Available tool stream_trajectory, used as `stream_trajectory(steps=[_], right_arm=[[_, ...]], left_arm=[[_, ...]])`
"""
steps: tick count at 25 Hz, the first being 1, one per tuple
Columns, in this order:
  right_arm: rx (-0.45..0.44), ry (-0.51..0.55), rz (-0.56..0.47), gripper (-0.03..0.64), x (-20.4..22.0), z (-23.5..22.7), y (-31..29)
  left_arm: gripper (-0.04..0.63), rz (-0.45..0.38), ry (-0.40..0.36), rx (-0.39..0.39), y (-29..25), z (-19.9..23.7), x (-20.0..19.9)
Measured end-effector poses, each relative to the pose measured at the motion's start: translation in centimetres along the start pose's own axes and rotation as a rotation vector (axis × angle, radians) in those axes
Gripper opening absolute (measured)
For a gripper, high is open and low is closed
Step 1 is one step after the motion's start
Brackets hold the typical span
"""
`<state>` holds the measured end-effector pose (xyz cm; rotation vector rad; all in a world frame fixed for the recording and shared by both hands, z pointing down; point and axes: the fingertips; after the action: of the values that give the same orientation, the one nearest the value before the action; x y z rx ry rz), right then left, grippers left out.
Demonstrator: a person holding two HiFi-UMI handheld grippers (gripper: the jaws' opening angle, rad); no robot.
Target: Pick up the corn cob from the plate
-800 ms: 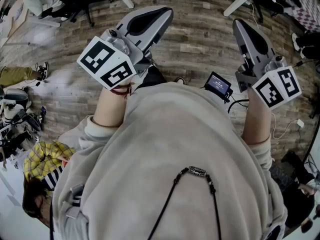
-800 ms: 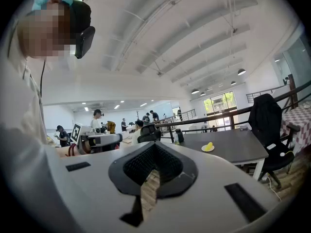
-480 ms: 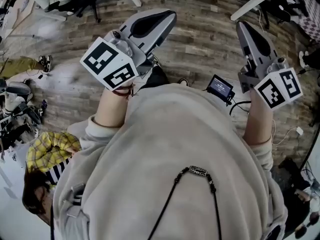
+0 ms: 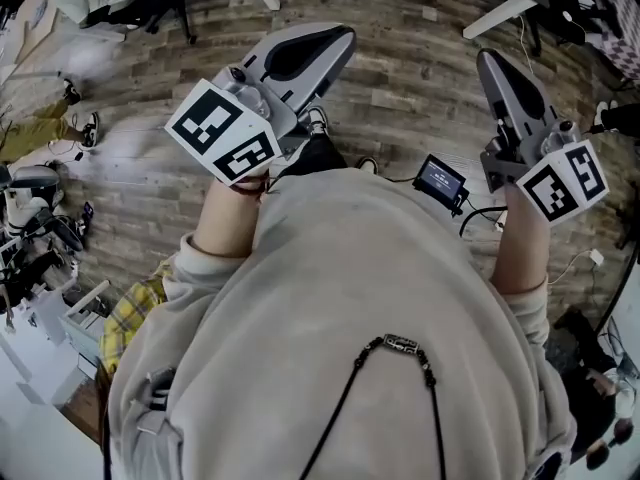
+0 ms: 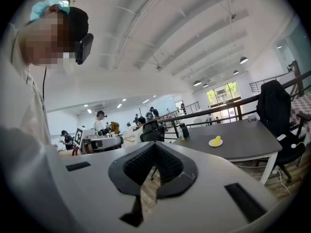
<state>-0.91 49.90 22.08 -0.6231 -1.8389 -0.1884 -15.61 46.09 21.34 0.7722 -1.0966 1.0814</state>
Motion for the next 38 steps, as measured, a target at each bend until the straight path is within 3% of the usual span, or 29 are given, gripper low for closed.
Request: stream_trajectory(steps=[11, 16, 20, 27, 31, 38], right_arm=[[0.088, -0.006, -0.034, 0.014, -3.7, -2.3, -9.1], [0.147, -0.014, -0.052, 0.014, -5.2, -2.6, -12.9], [0.169, -0.004, -0.023, 0.014, -5.1, -2.8, -14.5], [0.113, -0.002, 0.03, 0.014, -5.3, -2.4, -18.7], [0.039, 0.027, 0.039, 0.014, -6.4, -2.1, -22.0], [-0.079, 0.024, -0.023, 0.014, -9.4, -2.8, -26.6]], left_arm=[[0.005, -0.006, -0.028, 0.12, -3.2, 10.6, -3.8], [0.005, 0.017, -0.043, 0.215, -3.2, 14.0, -4.1], [0.005, 0.034, -0.013, 0.24, -2.8, 15.7, -3.3], [0.005, 0.013, 0.023, 0.157, -0.3, 19.4, -3.1], [0.005, -0.013, 0.0, 0.1, 1.0, 20.7, -4.0], [0.005, -0.061, -0.017, 0.021, 2.2, 22.3, -6.8]])
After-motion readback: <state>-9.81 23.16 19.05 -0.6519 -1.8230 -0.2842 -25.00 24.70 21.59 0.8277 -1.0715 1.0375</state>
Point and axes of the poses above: the fingertips, and each gripper's own axes: y backward along the fingers, z to its left, x out of its underside, and after that the axes turned 1 degree about -z, right-handed
